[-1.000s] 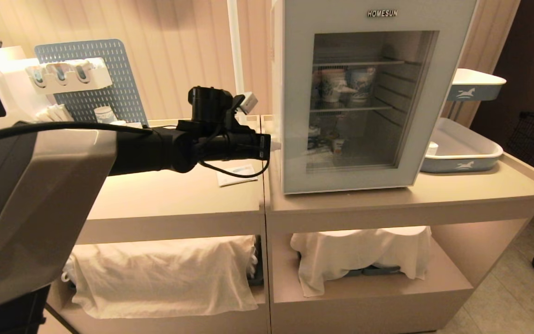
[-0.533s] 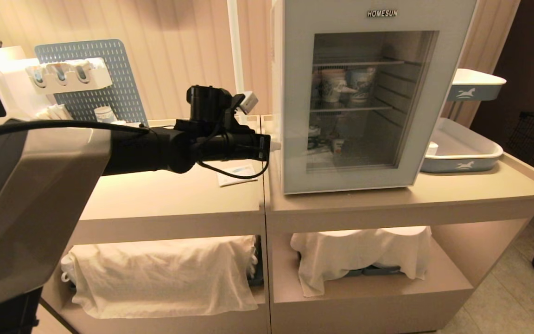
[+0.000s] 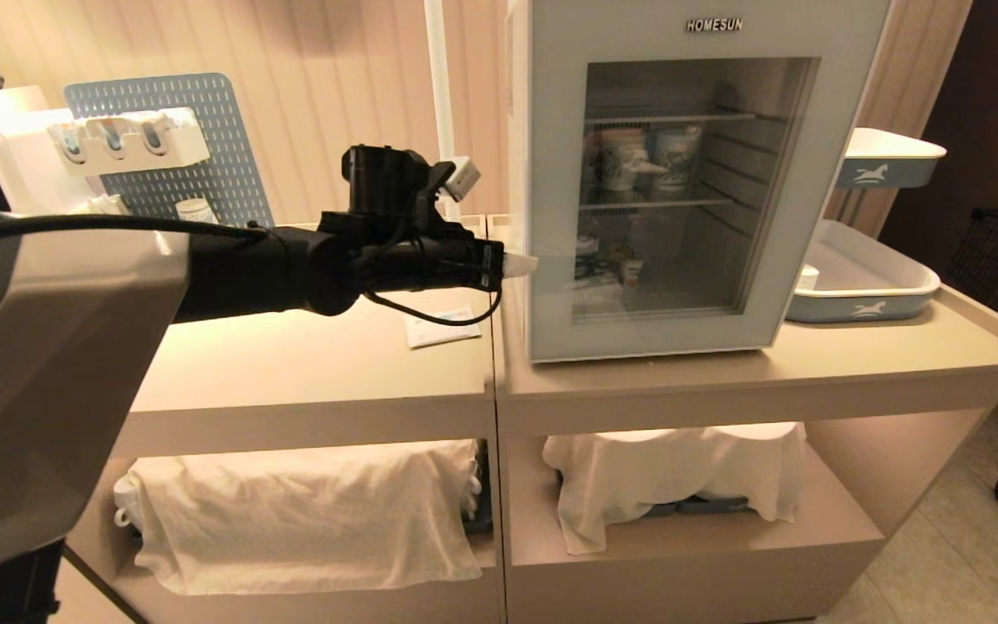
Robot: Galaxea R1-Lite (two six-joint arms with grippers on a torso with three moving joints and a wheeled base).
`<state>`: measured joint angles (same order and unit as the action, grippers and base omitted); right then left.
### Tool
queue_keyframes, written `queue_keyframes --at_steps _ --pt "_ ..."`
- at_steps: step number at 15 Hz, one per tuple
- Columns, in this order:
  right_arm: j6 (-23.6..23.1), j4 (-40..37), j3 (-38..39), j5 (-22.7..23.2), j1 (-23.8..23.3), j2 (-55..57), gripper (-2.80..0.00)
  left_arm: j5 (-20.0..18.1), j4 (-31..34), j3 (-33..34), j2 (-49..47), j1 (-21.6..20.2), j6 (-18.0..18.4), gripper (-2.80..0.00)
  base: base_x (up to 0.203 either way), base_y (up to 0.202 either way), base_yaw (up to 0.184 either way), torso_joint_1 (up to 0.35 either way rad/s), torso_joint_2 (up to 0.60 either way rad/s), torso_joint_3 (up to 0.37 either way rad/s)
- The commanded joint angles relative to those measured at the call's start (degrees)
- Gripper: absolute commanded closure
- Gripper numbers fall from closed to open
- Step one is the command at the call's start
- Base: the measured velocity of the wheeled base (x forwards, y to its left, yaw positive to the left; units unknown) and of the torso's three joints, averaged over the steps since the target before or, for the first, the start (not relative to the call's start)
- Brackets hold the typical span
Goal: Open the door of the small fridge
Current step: Open the freezer door
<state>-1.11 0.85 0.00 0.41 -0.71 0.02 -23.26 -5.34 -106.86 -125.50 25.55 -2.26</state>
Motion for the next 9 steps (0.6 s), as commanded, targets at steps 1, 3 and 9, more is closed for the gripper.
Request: queue_keyframes --at_steps 1,3,9 --pt "0.0 0.0 0.6 0.0 0.0 0.0 0.0 0.3 0.0 0.6 1.7 0.0 0.0 -2.8 0.0 0.0 0.0 0.0 0.0 0.0" --pt "0.0 0.0 0.6 0.0 0.0 0.0 0.0 0.6 0.0 0.5 2.4 -0.1 0.0 -2.8 0.0 0.0 0.0 0.0 0.0 0.0" --pt "0.0 0.0 0.6 0.0 0.0 0.0 0.0 -0.1 -0.5 -3.7 -0.1 -0.4 1.5 -2.8 0.0 0.0 0.0 0.0 0.0 0.0"
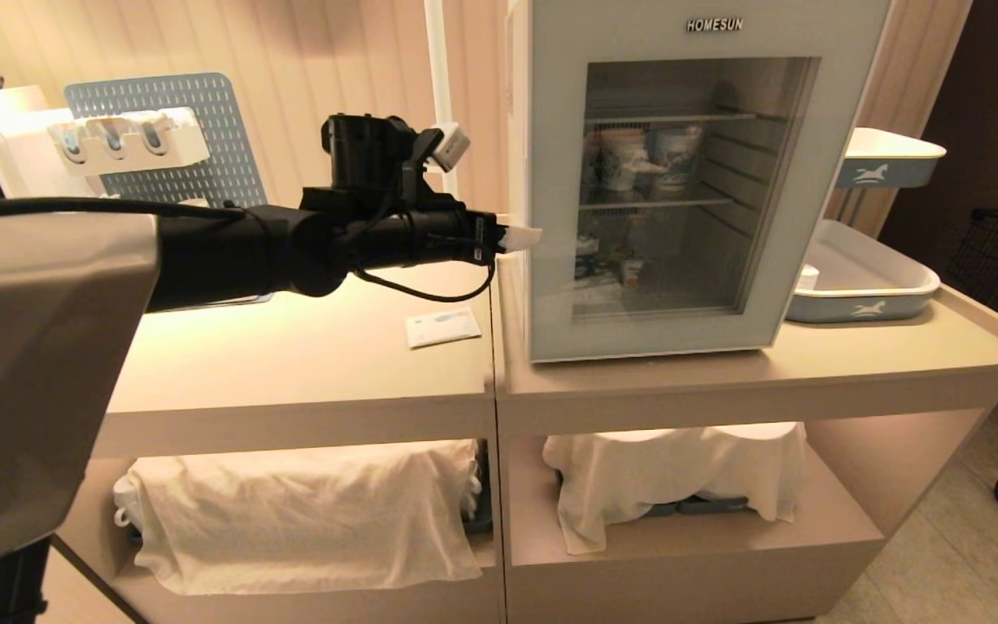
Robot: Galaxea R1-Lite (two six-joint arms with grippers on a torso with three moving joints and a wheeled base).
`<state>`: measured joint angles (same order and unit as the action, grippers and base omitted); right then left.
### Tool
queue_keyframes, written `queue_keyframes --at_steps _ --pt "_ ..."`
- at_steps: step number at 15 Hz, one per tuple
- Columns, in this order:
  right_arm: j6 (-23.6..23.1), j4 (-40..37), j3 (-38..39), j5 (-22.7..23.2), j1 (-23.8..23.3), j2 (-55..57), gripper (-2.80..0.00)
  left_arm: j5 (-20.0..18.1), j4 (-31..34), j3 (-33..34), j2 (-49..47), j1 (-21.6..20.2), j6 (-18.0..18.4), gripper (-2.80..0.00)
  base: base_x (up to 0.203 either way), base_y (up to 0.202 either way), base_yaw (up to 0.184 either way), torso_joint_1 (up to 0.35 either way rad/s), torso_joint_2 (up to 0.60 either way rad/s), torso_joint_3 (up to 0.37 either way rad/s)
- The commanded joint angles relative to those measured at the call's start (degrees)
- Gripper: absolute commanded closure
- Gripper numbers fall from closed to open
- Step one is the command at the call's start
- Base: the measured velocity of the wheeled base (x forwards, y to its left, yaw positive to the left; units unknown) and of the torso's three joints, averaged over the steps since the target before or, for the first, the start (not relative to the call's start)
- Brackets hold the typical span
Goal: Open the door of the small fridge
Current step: Open the freezer door
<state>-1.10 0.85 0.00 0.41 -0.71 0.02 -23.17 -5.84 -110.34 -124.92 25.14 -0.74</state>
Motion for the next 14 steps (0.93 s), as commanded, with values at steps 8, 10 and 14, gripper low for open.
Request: queue_keyframes --at_steps 8,10,14 --pt "0.0 0.0 0.6 0.0 0.0 0.0 0.0 -0.1 -7.1 -0.4 -4.5 0.8 -0.2 -2.8 0.0 0.0 0.0 0.0 0.0 0.0" --pt "0.0 0.0 0.6 0.0 0.0 -0.1 0.0 -0.3 -9.4 -0.5 -5.9 1.5 -0.4 -2.8 0.0 0.0 0.0 0.0 0.0 0.0" --pt "0.0 0.0 0.6 0.0 0.0 0.0 0.0 -0.2 -9.7 -0.7 -7.6 2.1 -0.4 -2.8 0.0 0.0 0.0 0.0 0.0 0.0"
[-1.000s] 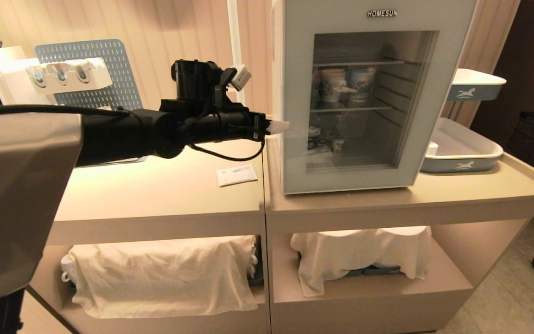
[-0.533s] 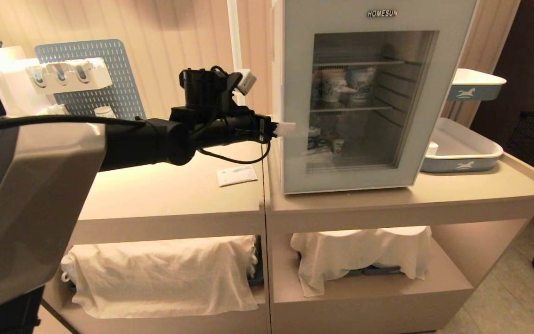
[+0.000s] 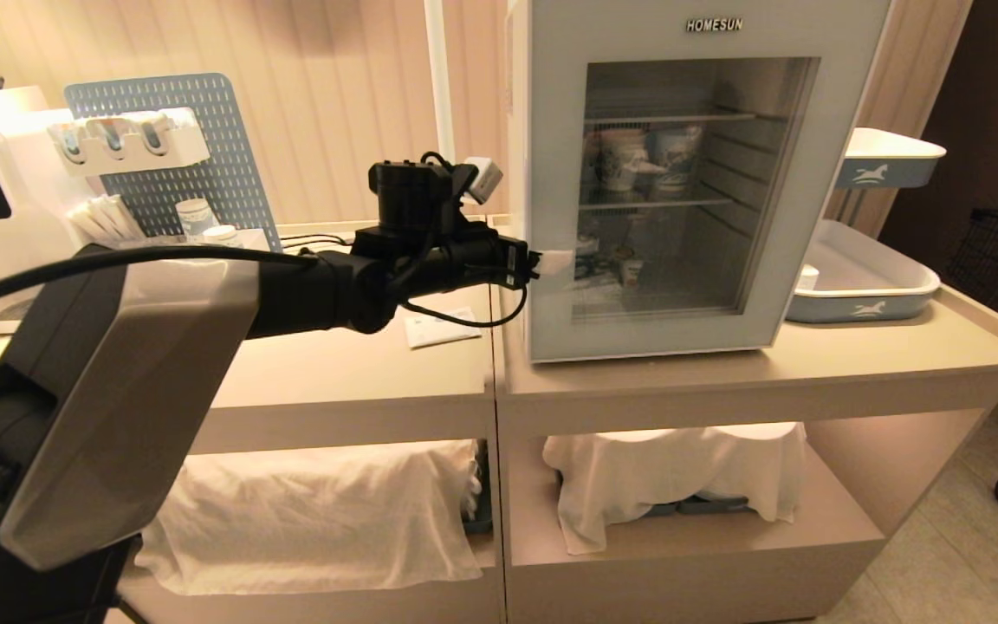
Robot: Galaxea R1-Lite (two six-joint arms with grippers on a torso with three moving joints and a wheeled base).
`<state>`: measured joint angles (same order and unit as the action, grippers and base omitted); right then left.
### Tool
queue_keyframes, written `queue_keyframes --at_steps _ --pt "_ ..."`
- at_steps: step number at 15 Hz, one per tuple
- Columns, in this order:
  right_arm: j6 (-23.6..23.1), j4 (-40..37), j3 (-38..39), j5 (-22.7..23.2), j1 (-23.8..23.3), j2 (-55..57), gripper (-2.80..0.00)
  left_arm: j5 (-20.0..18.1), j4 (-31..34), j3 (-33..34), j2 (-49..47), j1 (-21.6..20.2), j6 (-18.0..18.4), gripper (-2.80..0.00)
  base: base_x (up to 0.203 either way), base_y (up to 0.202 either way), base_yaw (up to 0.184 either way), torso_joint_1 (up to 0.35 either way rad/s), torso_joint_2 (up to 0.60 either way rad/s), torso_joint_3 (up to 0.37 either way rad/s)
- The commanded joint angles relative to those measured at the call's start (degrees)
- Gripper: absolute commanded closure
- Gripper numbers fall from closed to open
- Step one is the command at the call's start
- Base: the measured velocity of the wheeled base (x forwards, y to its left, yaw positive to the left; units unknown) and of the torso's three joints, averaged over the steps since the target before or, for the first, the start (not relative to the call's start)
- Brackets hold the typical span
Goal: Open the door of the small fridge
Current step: Open the freezer door
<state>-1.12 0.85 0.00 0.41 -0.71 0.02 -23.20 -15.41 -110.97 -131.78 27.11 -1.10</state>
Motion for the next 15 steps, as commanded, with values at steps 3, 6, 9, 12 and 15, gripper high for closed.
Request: queue_keyframes --at_steps 3,6,9,12,15 --pt "0.0 0.0 0.6 0.0 0.0 0.0 0.0 -0.2 -1.2 -0.1 -2.0 0.2 -0.1 -2.8 0.0 0.0 0.0 0.0 0.0 0.0" --pt "0.0 0.0 0.6 0.0 0.0 0.0 0.0 -1.2 -1.6 -0.5 -2.3 0.6 -0.3 -2.8 0.0 0.0 0.0 0.0 0.0 0.0" --pt "0.0 0.0 0.6 0.0 0.0 0.0 0.0 -1.2 -2.2 -0.5 -2.0 0.6 -0.3 -2.8 0.0 0.0 0.0 0.0 0.0 0.0" --pt "0.0 0.0 0.6 0.0 0.0 0.0 0.0 -1.2 -3.4 -0.4 -1.2 0.7 -0.4 -2.8 0.0 0.0 0.0 0.0 0.0 0.0" --pt "0.0 0.0 0.6 0.0 0.0 0.0 0.0 -0.7 -2.9 -0.2 0.8 1.0 -0.4 -2.8 0.0 0.0 0.0 0.0 0.0 0.0"
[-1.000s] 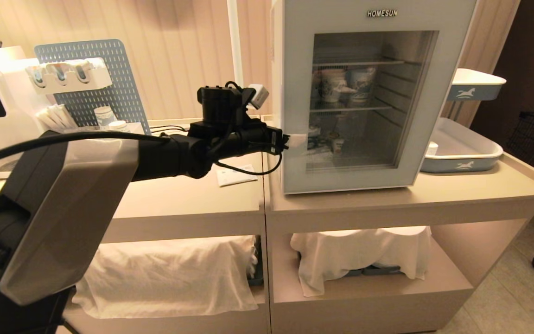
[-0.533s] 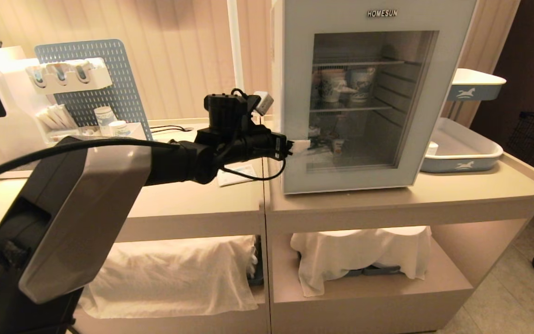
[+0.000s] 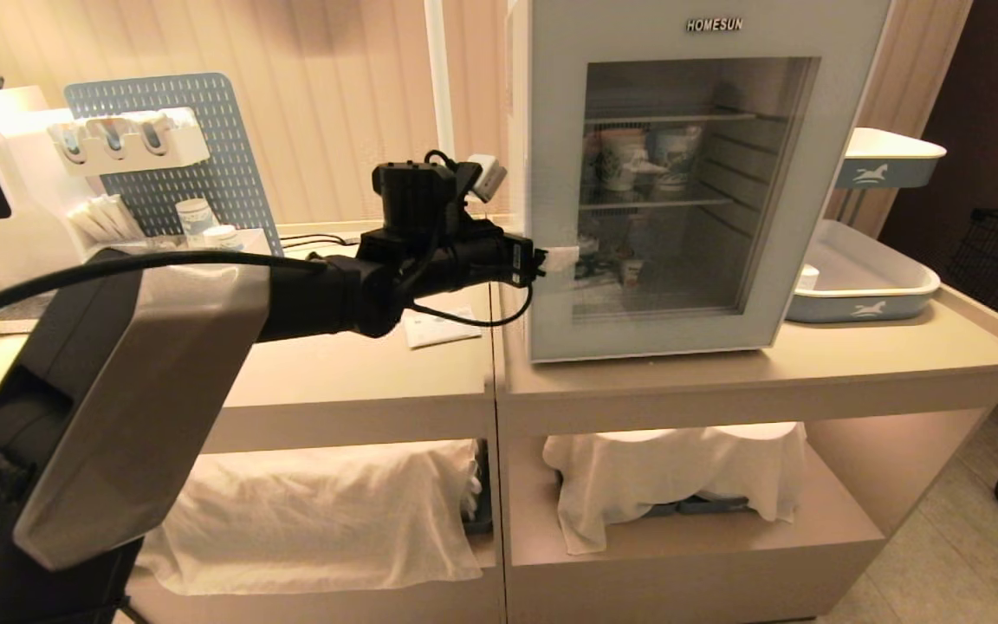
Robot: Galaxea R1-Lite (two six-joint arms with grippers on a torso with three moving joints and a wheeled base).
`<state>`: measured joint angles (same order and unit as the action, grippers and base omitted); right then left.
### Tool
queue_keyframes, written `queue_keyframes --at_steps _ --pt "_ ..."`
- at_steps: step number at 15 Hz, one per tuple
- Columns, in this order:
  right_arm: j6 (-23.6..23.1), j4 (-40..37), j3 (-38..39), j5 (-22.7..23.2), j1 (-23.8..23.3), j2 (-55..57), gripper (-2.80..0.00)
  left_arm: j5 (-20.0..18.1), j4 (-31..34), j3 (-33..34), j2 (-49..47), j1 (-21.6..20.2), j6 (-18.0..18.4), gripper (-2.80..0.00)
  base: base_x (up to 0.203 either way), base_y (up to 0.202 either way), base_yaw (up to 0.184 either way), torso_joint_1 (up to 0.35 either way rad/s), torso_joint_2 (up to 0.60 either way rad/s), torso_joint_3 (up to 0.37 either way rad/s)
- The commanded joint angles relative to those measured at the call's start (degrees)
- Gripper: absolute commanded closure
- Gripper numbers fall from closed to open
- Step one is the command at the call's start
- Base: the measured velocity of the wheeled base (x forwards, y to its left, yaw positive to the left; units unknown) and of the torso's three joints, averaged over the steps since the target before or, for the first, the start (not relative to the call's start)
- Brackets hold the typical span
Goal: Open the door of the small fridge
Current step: Open the freezer door
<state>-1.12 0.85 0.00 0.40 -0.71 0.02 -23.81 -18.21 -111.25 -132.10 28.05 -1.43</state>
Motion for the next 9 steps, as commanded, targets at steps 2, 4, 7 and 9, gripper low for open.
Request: queue_keyframes --at_steps 2,4,7,9 --pt "0.0 0.0 0.6 0.0 0.0 -0.1 0.0 -0.2 0.2 0.0 2.4 0.1 -0.1 -2.8 0.0 0.0 0.0 0.0 0.0 0.0" --pt "0.0 0.0 0.6 0.0 0.0 0.0 0.0 -0.1 0.2 0.1 3.3 1.0 -0.1 -2.8 0.0 0.0 0.0 0.0 0.0 0.0" --pt "0.0 0.0 0.6 0.0 0.0 0.0 0.0 0.3 0.4 0.3 4.0 2.7 -0.1 -2.8 0.0 0.0 0.0 0.0 0.0 0.0" --pt "0.0 0.0 0.6 0.0 0.0 0.0 0.0 0.7 0.3 0.6 4.0 3.6 -0.6 -2.8 0.0 0.0 0.0 0.0 0.0 0.0"
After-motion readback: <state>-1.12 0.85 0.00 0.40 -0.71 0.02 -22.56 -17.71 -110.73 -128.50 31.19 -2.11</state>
